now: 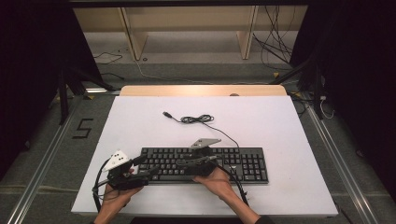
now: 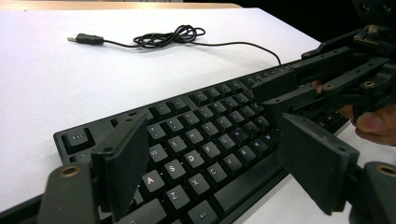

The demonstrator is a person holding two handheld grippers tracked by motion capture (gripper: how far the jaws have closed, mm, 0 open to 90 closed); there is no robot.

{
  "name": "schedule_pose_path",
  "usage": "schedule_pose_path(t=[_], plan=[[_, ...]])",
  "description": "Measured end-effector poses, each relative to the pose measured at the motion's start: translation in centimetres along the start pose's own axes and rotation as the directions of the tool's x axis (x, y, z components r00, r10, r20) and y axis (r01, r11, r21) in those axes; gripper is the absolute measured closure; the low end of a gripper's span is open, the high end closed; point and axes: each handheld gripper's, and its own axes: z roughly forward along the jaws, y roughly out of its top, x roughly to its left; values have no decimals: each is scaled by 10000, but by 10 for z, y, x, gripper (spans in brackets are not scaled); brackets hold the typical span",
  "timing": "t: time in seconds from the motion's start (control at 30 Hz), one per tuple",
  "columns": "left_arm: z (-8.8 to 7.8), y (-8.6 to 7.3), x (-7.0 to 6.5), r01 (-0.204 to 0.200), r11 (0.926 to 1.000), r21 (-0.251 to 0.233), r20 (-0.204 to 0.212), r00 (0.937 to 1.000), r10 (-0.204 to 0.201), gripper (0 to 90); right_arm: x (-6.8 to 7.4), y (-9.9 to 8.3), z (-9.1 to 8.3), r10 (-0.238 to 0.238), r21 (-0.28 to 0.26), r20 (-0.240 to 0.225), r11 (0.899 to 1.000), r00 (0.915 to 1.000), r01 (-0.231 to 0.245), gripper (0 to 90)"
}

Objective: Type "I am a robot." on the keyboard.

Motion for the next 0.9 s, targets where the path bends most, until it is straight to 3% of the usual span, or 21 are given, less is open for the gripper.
schedule_pose_path(t=[0.53,0.9], plan=[[0,0,0,-21,10000,-19,-15,10000,21,245,-16,3,-16,254,-138,264,9996,9993,-250,450],[0,0,0,-16,10000,-22,-12,10000,16,245,-24,2,-22,199,-153,689,9997,9974,-189,767]])
